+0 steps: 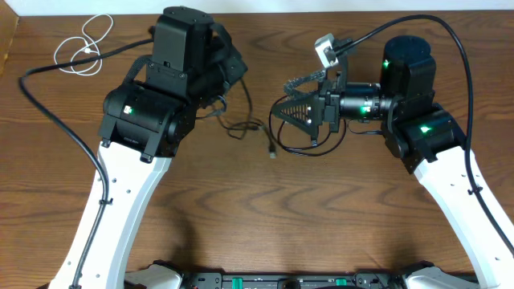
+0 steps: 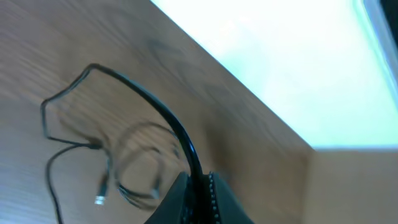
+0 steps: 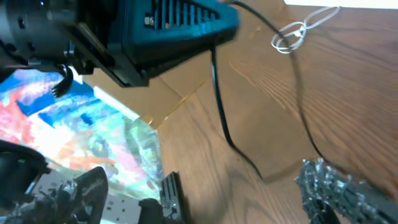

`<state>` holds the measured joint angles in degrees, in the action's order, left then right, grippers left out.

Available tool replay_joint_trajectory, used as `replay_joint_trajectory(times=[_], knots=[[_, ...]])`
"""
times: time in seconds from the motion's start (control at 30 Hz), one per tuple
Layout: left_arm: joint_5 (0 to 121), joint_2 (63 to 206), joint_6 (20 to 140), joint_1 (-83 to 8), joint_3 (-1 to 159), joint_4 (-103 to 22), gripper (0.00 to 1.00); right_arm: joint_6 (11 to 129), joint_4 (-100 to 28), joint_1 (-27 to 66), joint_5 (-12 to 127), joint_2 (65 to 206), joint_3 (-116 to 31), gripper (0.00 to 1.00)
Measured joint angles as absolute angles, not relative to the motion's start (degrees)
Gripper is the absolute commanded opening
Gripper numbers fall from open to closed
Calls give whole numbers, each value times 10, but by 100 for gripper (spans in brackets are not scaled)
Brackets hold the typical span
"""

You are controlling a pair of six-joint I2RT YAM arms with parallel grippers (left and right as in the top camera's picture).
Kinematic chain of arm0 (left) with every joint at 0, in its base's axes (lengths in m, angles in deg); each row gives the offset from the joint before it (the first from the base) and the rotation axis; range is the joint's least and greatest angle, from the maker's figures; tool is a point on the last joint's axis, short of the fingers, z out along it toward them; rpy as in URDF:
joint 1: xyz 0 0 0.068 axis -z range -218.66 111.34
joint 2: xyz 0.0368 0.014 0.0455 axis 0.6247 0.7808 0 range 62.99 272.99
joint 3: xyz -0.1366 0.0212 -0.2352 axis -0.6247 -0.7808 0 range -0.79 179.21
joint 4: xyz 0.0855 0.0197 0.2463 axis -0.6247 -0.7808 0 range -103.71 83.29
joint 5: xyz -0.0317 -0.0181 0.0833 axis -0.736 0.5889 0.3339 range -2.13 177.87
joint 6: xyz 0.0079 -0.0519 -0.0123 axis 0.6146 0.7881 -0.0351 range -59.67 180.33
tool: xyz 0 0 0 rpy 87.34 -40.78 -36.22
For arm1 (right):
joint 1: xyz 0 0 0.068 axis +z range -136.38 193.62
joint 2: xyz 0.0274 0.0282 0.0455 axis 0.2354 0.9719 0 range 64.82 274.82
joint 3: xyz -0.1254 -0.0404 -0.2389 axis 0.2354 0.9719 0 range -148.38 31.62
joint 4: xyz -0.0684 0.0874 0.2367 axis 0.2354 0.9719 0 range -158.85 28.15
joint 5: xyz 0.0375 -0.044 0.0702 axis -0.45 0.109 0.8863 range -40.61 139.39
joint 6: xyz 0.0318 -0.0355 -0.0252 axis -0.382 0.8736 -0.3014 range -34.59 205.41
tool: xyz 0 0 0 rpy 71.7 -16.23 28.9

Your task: Untangle cables

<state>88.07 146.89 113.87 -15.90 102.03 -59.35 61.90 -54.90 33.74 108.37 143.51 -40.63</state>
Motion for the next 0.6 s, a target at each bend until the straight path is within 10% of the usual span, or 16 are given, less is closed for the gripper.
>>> replay_joint_trajectory(times=[0.6], knots=[[1255, 1446, 1051, -173, 1020, -580, 7, 620, -536, 337, 1061, 1435, -406, 99]])
